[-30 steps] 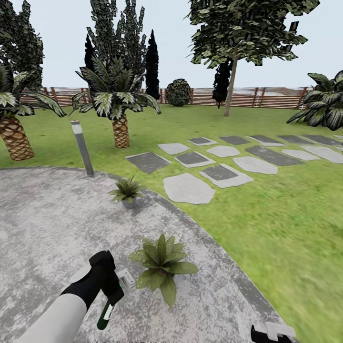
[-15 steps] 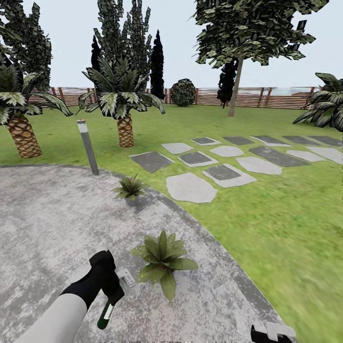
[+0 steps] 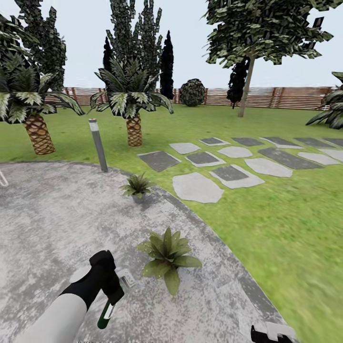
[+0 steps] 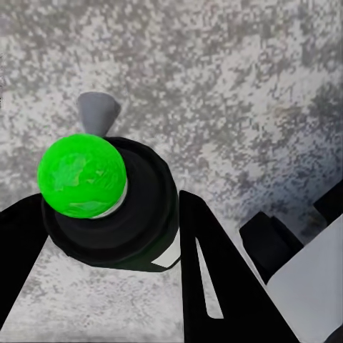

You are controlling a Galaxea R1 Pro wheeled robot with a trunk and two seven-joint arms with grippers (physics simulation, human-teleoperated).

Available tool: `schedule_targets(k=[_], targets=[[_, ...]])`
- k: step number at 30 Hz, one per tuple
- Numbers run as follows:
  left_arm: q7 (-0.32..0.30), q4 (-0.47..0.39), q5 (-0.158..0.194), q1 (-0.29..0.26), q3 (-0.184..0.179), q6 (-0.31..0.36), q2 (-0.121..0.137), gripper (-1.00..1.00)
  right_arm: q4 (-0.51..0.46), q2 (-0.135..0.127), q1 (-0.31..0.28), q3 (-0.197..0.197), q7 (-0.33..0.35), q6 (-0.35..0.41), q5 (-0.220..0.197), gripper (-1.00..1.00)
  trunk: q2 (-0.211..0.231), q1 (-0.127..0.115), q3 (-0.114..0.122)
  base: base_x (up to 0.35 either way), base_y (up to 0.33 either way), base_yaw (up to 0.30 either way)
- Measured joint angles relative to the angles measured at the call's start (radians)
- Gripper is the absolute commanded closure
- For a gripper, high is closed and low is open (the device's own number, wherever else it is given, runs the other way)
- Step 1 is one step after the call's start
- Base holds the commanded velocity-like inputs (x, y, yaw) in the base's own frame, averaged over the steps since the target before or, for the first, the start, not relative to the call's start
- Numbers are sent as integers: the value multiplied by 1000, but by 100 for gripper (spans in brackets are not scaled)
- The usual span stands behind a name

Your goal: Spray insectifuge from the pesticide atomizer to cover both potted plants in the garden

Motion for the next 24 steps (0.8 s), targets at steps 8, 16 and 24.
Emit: schedule_targets(k=[8, 16, 24], targets=[[1, -1, 1, 1, -1, 0, 0, 100, 0, 0, 0, -1, -1, 0, 0, -100, 0, 0, 0, -103, -171, 24], [0, -1, 0, 0, 1, 0, 1, 100, 1, 0, 0, 0, 0, 0, 0, -100, 0, 0, 0, -81, -116, 77], [-6, 4, 2, 0, 4, 0, 1, 100, 3, 0, 0, 0, 0, 1, 0, -100, 0, 0, 0, -1, -2, 71]])
